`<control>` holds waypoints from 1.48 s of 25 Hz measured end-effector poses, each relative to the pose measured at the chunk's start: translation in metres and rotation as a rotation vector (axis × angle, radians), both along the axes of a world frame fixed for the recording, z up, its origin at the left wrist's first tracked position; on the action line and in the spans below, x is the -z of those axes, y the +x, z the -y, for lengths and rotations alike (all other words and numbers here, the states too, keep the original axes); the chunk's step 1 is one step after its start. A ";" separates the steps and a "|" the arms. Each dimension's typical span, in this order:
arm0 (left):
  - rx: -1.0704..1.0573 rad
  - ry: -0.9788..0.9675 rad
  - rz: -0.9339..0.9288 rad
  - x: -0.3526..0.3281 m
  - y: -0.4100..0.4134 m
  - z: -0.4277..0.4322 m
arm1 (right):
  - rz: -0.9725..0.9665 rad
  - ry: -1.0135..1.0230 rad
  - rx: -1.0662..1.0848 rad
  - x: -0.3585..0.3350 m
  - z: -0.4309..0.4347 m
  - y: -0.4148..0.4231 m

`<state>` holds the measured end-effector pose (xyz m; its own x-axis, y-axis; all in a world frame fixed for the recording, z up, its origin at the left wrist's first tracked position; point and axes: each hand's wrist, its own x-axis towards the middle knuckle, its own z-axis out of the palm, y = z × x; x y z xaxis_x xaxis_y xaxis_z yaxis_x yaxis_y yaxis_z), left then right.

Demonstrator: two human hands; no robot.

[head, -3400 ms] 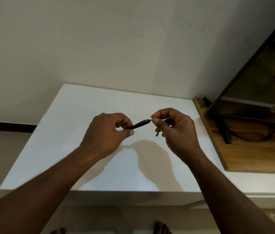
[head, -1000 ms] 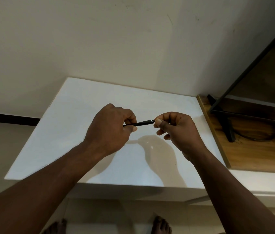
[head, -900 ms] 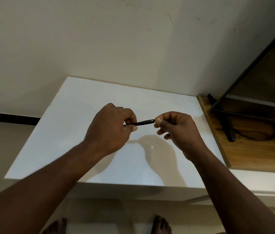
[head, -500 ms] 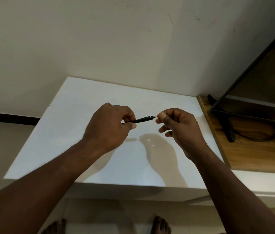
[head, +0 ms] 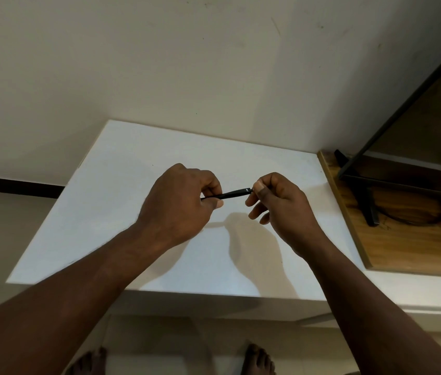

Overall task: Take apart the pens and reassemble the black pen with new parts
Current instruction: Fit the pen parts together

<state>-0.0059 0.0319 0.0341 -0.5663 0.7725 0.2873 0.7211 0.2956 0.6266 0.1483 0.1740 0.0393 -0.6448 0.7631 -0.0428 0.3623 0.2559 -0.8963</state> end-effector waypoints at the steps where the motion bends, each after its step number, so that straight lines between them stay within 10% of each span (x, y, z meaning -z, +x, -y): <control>1: 0.000 -0.003 0.002 0.000 0.000 0.000 | 0.003 -0.009 -0.007 0.001 0.001 0.000; 37: 0.032 0.015 0.048 -0.001 0.000 0.002 | -0.118 -0.004 -0.031 -0.005 -0.001 0.002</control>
